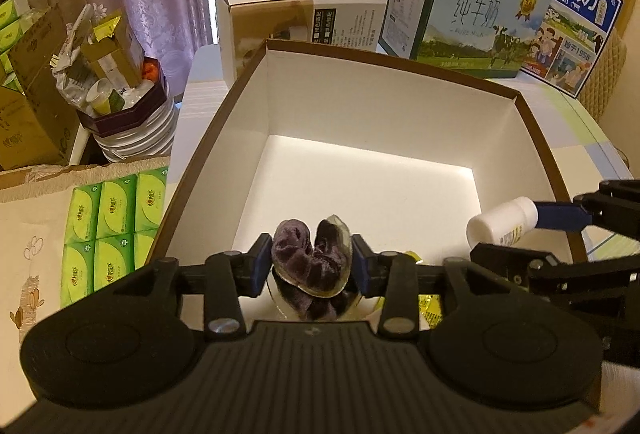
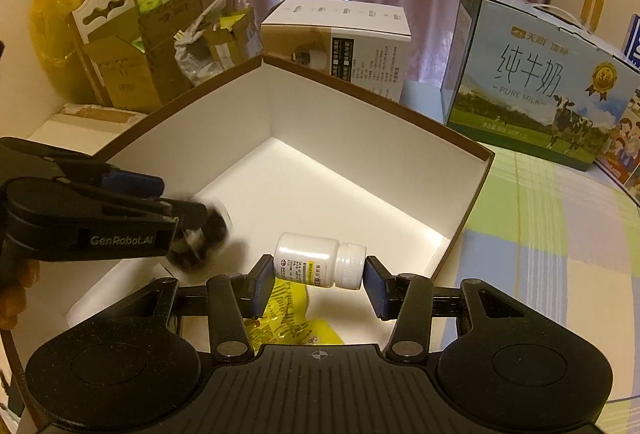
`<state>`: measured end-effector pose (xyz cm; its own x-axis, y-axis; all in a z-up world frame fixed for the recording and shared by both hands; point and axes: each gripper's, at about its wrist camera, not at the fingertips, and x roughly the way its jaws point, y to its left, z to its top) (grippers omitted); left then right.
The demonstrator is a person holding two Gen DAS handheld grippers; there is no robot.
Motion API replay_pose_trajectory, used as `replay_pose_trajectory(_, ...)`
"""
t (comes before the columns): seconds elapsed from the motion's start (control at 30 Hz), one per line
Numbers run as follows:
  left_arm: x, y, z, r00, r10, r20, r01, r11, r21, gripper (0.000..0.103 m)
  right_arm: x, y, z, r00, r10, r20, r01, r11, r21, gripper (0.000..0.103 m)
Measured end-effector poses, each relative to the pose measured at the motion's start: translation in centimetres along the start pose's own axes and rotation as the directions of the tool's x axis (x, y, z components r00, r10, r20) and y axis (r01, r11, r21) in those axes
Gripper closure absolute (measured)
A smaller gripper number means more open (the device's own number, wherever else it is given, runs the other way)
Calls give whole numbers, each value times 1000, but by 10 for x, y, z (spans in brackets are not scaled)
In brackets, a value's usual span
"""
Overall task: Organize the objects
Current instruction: 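Open the left tool over the box while the right tool releases the pill bottle inside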
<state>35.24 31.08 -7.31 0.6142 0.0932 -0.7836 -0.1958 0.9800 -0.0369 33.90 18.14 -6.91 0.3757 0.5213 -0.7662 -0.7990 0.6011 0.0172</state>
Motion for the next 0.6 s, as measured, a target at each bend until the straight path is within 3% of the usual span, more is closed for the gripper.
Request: replay_pose_trajectory(0.6,-10,3,-3,1000,2,15,-2,1000,-8,51,-1,-5,3,999,-30,19,30,1000,0,58)
